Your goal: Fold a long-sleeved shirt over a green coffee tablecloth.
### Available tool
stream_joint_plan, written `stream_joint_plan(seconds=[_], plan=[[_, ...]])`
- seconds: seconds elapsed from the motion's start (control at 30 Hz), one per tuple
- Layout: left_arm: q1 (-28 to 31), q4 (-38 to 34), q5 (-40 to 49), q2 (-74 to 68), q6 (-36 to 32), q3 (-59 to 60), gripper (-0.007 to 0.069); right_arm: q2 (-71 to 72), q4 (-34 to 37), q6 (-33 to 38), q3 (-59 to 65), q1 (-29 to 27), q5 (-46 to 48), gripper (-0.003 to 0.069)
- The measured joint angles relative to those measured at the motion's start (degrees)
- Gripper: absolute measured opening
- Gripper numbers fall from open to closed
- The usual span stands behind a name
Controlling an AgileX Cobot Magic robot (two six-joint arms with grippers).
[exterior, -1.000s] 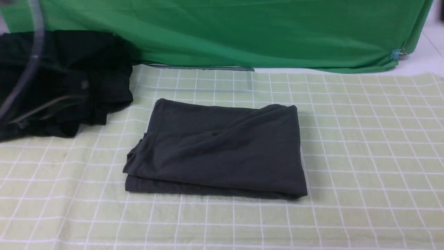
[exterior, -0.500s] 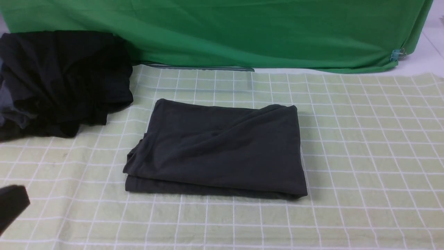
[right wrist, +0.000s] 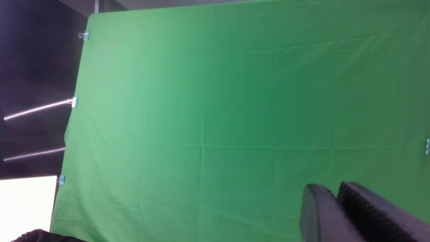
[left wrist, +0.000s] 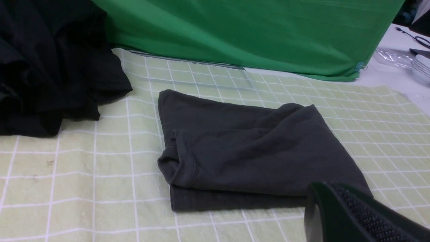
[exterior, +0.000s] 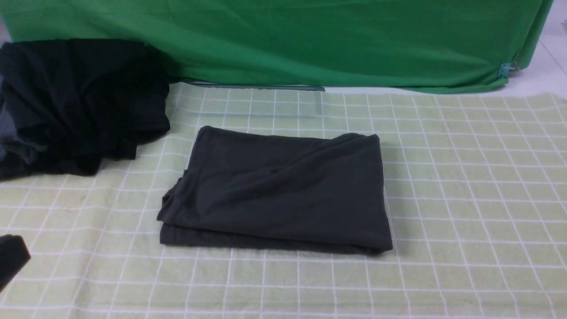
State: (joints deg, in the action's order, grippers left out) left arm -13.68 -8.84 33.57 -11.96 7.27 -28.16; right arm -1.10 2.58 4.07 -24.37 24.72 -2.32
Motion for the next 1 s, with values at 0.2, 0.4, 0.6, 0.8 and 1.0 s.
stream_joint_plan(seconds=[0.2, 0.4, 0.6, 0.8, 1.0], plan=[[0.0, 0.3, 0.0, 0.0, 0.0, 0.0, -0.0003, 0.0, -0.1, 0.0, 0.0, 0.0, 0.0, 0.0087], [0.0, 0.7, 0.0, 0.0, 0.0, 0.0, -0.0003, 0.0, -0.1, 0.0, 0.0, 0.0, 0.0, 0.0099], [0.7, 6.6, -2.1, 0.8, -2.0, 1.2, -0.0003, 0.0, -0.1, 0.0, 0.0, 0.0, 0.0, 0.0111], [8.3, 7.1, -13.9, 5.5, -7.3, 10.4, 0.0, 0.0, -0.1, 0.0, 0.0, 0.0, 0.0, 0.0126], [15.3, 7.4, -22.0, 11.4, -7.6, 24.2, 0.0001, 0.0, -0.1, 0.0, 0.0, 0.0, 0.0, 0.0138]])
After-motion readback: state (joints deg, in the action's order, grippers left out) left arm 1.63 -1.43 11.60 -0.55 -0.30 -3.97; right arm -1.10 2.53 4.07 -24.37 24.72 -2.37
